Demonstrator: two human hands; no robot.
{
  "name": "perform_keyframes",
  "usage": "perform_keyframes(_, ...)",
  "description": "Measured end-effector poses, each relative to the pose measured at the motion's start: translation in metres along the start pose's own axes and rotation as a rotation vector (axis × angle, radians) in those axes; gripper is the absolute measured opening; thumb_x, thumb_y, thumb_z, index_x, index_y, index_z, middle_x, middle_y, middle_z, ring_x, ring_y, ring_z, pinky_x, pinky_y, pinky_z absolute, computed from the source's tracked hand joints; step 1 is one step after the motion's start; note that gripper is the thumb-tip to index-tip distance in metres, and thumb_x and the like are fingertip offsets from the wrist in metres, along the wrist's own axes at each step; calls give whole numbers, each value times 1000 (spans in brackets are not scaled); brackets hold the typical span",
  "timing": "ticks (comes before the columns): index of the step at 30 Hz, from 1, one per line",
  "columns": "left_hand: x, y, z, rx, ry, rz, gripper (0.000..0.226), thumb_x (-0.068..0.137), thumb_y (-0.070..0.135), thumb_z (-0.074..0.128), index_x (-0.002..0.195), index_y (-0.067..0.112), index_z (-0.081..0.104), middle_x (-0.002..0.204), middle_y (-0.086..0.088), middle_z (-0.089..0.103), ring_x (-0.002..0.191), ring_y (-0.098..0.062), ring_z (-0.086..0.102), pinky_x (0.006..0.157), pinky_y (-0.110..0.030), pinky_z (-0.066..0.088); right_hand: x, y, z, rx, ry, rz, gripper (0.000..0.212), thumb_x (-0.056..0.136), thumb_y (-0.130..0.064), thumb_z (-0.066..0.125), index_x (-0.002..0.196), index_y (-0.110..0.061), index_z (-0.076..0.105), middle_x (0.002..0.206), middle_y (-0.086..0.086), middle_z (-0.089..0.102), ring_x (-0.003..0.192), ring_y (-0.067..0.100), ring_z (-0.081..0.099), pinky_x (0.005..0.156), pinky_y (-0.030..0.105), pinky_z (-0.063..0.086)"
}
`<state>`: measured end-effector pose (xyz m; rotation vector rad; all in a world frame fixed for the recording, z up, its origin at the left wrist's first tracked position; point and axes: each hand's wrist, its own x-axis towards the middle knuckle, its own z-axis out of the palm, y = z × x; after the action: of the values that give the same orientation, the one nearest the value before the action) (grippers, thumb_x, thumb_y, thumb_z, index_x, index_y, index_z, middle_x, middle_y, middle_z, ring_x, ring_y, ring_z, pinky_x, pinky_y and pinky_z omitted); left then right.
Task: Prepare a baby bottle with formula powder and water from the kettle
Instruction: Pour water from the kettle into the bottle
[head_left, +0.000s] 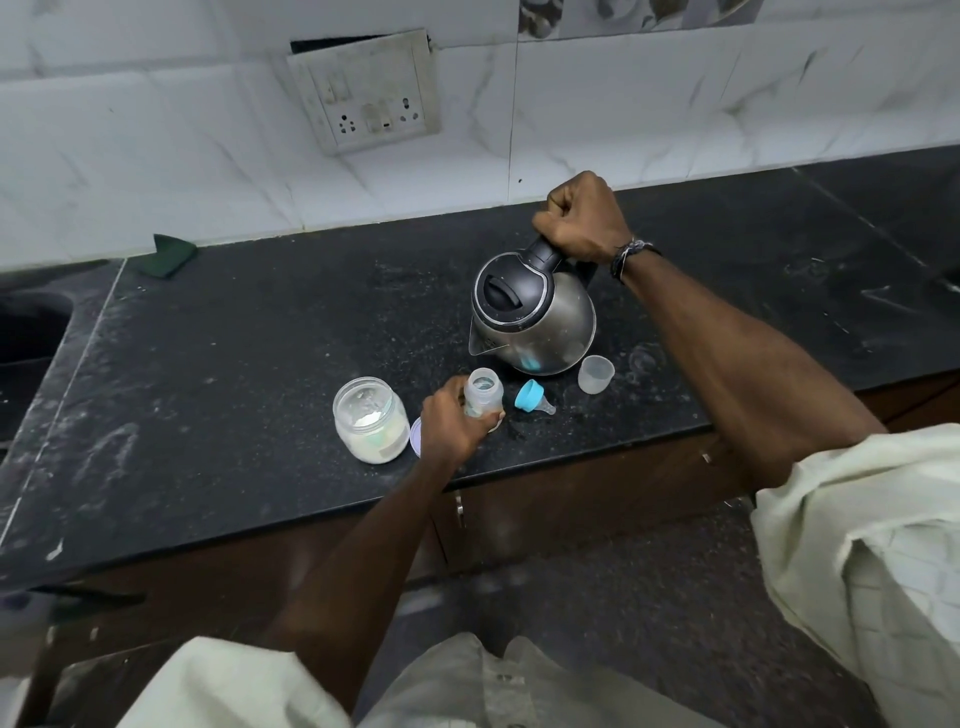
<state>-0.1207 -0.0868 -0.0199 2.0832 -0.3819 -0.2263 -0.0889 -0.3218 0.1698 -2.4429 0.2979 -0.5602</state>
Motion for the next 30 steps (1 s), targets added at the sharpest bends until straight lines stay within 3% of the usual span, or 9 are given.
perform_keyframes(7,0,-2,1,-25,1,8,60,62,26,89,115,12,64,112,-4,73,101,-19,69,89,-45,57,4,5,0,25,-40,-52,28,66,-18,58,51,5,51,47,8,40,45,11,31,49,22,27)
perform_keyframes(19,1,-6,4,-35,4,5,59,61,28,90,113,17,64,111,-1,73,100,-17,69,89,-45,57,12,-10,-1,-95,-96,-199,25,60,-20,56,46,-3,45,45,9,37,47,17,28,49,27,26)
perform_keyframes(26,3,-7,5,-37,3,3,60,61,26,90,114,17,64,111,-1,73,100,-16,69,89,-44,57,11,-26,1,-228,-104,-320,24,60,-20,55,45,-7,42,46,17,39,50,24,27,53,37,41)
perform_keyframes(30,2,-7,4,-24,2,13,63,62,28,90,118,17,63,113,-1,73,101,-15,69,90,-43,57,9,-33,3,-302,-113,-357,22,59,-21,53,48,-3,46,47,19,41,51,27,28,52,39,41)
